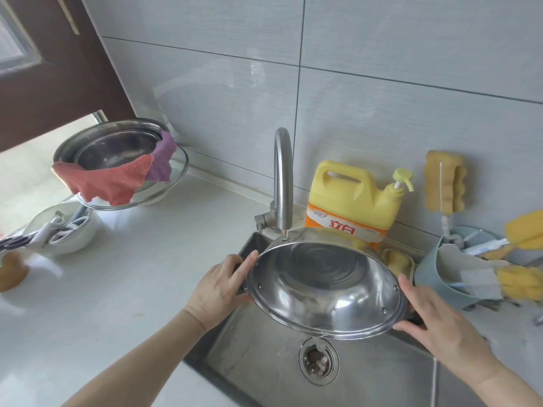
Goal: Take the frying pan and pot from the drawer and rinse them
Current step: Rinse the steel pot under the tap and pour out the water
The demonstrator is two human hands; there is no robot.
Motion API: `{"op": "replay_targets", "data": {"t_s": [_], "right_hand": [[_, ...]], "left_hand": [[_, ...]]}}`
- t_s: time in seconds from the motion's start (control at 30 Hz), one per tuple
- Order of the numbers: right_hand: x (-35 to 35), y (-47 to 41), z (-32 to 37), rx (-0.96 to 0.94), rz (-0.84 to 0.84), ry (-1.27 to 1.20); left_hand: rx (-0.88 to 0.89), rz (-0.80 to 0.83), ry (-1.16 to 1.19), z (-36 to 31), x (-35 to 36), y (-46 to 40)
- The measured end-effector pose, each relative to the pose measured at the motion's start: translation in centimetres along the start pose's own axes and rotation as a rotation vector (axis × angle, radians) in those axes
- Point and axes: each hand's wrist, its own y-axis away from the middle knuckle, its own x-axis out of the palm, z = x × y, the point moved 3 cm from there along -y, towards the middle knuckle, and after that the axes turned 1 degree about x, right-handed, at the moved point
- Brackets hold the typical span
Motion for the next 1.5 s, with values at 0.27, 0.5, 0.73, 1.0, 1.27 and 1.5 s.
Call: {"op": "replay_targets", "data": {"t_s": [0.27, 0.5, 0.73, 1.0, 1.27, 1.5], "right_hand": [[2.9, -2.7, 2.3, -0.071, 0.054, -0.077], [5.1, -6.5, 6.1, -0.26, 0.019, -0.135], [5.2, -6.8, 6.4, -0.274, 0.008, -0.097], [2.2, -1.2, 2.2, -0.078, 0.026, -0.034], [-2.9, 4.7, -0.5, 0.091, -0.026, -0.008], [-4.5, 5.8, -1.0, 0.123, -0.086, 0.068]], "left_hand": [[-0.116, 0.037, 0.062, 2.9, -1.6, 3.9], [-0.207, -0.007, 0.03, 5.4, -4.9, 8.2], [-0.218, -0.028, 0.019, 5.4, -5.6, 8.2], [-0.08, 0.005, 0.02, 1.2, -2.1, 3.7], [0.076, -0.087, 0.056, -4.4, 0.0, -0.3], [0.112, -0.106, 0.049, -5.7, 0.5, -1.8]]}}
